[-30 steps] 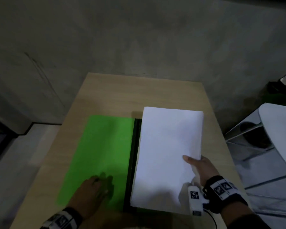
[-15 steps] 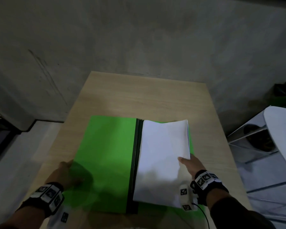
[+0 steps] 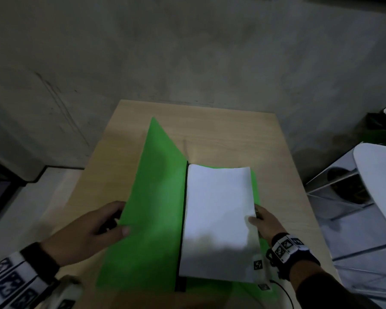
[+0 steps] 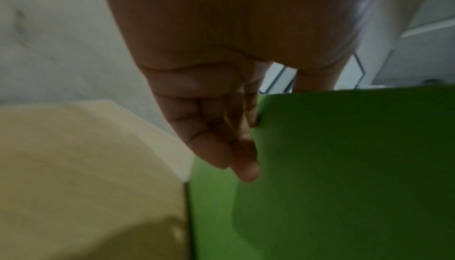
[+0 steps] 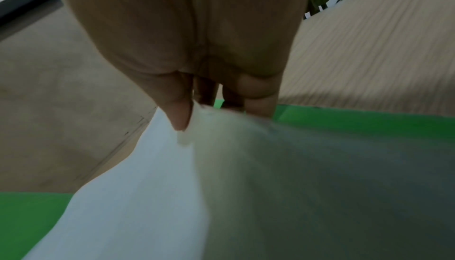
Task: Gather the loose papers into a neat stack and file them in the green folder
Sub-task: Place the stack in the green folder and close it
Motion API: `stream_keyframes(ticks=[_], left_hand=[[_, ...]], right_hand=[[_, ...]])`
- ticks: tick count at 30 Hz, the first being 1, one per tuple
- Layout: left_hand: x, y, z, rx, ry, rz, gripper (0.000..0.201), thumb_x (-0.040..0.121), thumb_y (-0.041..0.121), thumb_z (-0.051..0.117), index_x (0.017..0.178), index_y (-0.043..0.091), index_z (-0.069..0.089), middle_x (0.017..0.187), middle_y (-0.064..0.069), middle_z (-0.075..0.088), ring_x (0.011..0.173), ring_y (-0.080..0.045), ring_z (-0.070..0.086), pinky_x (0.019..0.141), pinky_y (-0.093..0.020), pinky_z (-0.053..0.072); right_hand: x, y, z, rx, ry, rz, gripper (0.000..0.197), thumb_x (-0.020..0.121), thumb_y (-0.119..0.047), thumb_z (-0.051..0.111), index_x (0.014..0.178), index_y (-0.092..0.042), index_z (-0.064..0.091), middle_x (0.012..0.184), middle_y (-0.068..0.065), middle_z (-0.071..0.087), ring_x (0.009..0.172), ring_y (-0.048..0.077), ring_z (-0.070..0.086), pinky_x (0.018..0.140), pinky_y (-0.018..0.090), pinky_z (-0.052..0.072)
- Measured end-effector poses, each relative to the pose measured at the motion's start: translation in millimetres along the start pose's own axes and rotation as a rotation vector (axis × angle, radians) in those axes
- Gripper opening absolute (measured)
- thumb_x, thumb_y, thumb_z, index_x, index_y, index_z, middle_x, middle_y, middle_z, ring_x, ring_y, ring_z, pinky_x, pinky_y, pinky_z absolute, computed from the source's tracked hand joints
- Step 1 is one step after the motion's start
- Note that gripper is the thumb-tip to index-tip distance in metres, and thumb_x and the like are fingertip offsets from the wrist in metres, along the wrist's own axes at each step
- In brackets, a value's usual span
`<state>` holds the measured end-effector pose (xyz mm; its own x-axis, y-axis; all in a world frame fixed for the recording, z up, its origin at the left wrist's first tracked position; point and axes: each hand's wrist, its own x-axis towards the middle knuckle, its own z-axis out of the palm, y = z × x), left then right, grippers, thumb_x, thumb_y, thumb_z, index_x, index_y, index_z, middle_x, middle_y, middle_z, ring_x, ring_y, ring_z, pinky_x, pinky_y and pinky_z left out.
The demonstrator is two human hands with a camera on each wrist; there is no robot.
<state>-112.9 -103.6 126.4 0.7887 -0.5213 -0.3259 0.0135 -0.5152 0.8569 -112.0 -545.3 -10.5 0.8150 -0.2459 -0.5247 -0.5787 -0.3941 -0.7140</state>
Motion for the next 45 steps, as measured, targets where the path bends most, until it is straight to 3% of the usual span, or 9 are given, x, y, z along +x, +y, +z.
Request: stream_keyframes(ticks=[7,13,17,21,26,32,37,40,45], left_hand=[[56,66,81,-0.094,-0.051,0.177,0.068,0.066,0.084,0.039,0.125,0.051,0.037,0.111,0.02,0.061,0.098,0.003,0.06,0.088,-0.018,0.047],[120,-5,135,0.363,-0.059,-0.136,0.063,0.087,0.053,0.048,0.143,0.028,0.031,0.144,-0.005,0.042,0.125,-0.019,0.048,0.104,-0.03,0.039],[121,-43,152,0.213,-0.018,-0.302,0.051,0.079,0.048,0.058,0.118,0.016,0.05,0.112,-0.001,0.062,0.098,-0.016,0.061,0.085,-0.031,0.051],[116,-58,156,0.021,0.035,-0.42,0.024,0.078,0.032,0.069,0.095,0.021,0.055,0.091,0.005,0.062,0.079,-0.008,0.058,0.06,-0.017,0.041],[118,-61,152,-0.025,-0.041,-0.459,0.021,0.08,0.025,0.07,0.06,0.017,0.065,0.041,0.01,0.059,0.044,-0.002,0.054,0.052,-0.013,0.041],[118,-78,152,0.078,-0.03,-0.507,0.038,0.066,0.045,0.071,0.09,0.021,0.054,0.092,0.004,0.063,0.086,-0.014,0.06,0.079,-0.027,0.047],[114,-80,131,0.006,0.021,-0.449,0.027,0.069,0.03,0.075,0.079,0.022,0.051,0.087,0.003,0.061,0.084,-0.017,0.057,0.073,-0.026,0.042],[136,-132,113,-0.123,0.053,-0.442,0.066,0.041,0.053,0.086,0.09,0.013,0.065,0.093,-0.009,0.073,0.094,-0.031,0.067,0.09,-0.047,0.05],[168,-84,48,-0.116,0.191,-0.386,0.027,0.076,0.022,0.071,0.089,0.001,0.06,0.089,-0.017,0.069,0.084,-0.028,0.064,0.082,-0.036,0.046]], right_hand=[[3,15,4,-0.05,-0.008,0.033,0.055,0.088,-0.036,0.059,0.139,-0.02,0.044,0.132,0.007,0.057,0.116,0.027,0.057,0.1,0.04,0.045],[-37,18,-29,0.179,-0.049,0.143,0.095,0.058,-0.091,0.042,0.114,-0.018,0.064,0.109,0.01,0.068,0.102,0.026,0.062,0.093,0.043,0.048],[-65,28,-45,0.228,-0.144,0.182,0.08,0.067,-0.088,0.032,0.125,-0.036,0.052,0.122,-0.003,0.06,0.118,0.021,0.053,0.1,0.044,0.042],[-64,44,-25,-0.133,-0.155,0.135,0.093,0.062,-0.081,0.054,0.13,-0.018,0.051,0.126,0.004,0.061,0.111,0.02,0.06,0.098,0.041,0.048],[-65,46,8,-0.339,0.071,0.165,0.044,0.083,-0.027,0.067,0.12,-0.006,0.055,0.114,0.014,0.065,0.101,0.024,0.06,0.092,0.028,0.047],[-67,46,21,-0.223,0.103,0.252,0.027,0.082,-0.025,0.068,0.104,-0.012,0.059,0.106,0.009,0.066,0.099,0.025,0.06,0.085,0.03,0.049],[-52,45,27,0.033,0.08,0.273,0.022,0.09,-0.016,0.056,0.075,-0.011,0.071,0.095,0.023,0.072,0.091,0.034,0.067,0.089,0.048,0.052],[-44,18,28,0.185,0.174,0.264,0.021,0.088,-0.013,0.059,0.071,-0.014,0.071,0.086,0.02,0.072,0.084,0.035,0.068,0.087,0.05,0.054],[-7,-50,30,0.284,0.24,0.163,0.016,0.086,-0.022,0.062,0.074,-0.019,0.072,0.078,0.006,0.071,0.081,0.028,0.066,0.088,0.044,0.054]])
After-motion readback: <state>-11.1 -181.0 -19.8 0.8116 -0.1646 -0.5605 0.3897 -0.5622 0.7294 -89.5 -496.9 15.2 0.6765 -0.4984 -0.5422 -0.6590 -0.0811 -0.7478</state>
